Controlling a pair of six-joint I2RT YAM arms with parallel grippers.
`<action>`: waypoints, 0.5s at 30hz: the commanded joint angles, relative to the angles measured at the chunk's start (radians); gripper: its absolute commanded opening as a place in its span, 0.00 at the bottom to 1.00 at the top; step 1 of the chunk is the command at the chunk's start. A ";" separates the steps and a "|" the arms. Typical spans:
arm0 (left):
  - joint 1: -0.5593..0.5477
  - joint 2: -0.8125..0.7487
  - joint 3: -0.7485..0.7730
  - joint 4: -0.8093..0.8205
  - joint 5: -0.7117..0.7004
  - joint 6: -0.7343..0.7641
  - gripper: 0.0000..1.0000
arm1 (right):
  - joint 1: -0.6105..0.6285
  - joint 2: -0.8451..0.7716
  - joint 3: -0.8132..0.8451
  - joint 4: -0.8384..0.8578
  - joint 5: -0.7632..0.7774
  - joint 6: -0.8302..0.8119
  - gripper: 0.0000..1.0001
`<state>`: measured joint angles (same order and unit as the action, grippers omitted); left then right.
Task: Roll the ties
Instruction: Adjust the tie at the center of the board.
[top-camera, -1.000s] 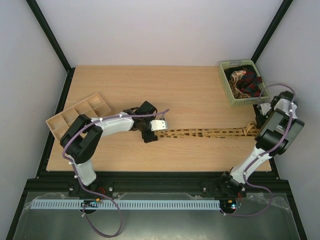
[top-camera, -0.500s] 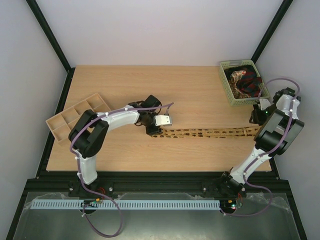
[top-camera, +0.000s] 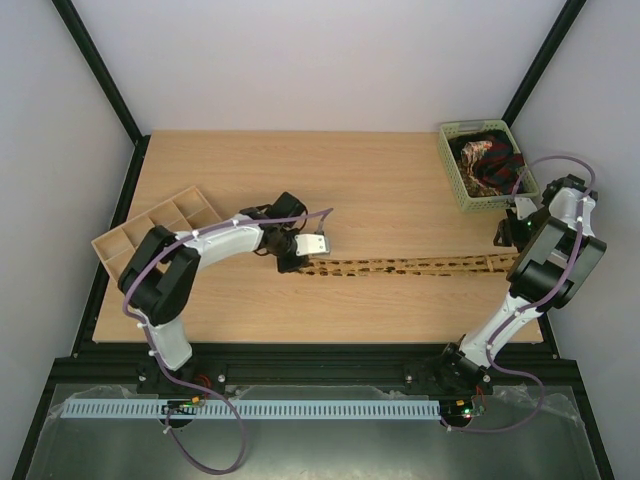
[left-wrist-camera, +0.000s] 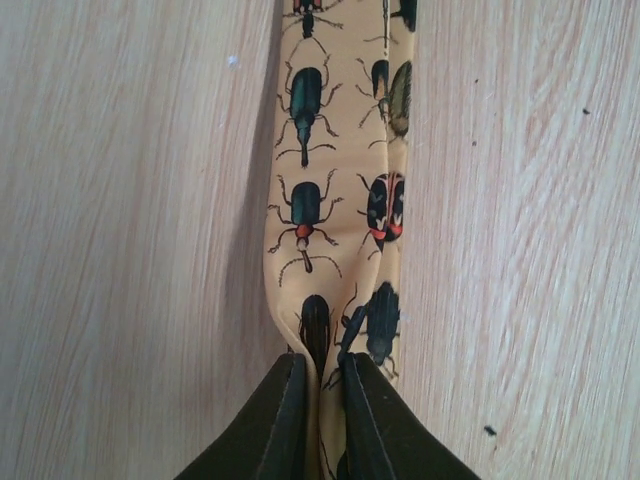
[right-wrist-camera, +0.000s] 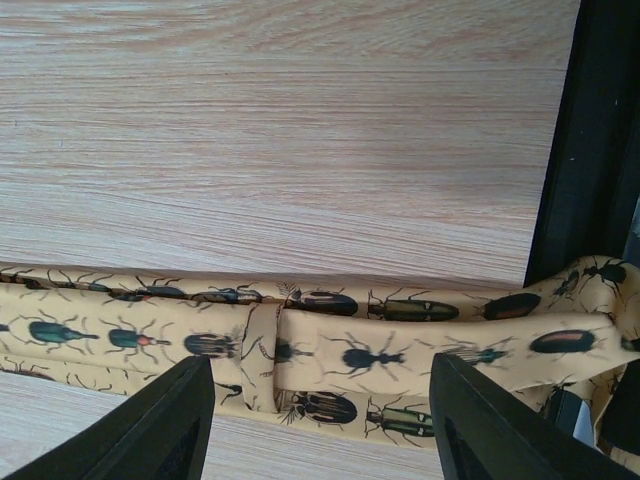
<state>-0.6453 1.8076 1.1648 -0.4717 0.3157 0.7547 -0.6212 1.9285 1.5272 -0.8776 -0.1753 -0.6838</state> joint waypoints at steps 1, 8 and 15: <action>0.034 -0.070 -0.046 0.015 0.037 0.041 0.12 | 0.003 0.020 0.002 -0.058 -0.008 0.016 0.61; 0.045 -0.101 -0.132 0.057 0.025 0.110 0.25 | 0.007 0.022 0.007 -0.071 -0.021 0.018 0.61; 0.049 -0.114 -0.095 0.049 0.044 0.057 0.79 | 0.094 -0.045 -0.069 -0.132 -0.135 -0.089 0.60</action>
<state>-0.6014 1.7226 1.0443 -0.4240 0.3237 0.8307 -0.5903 1.9316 1.5105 -0.9020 -0.2199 -0.7010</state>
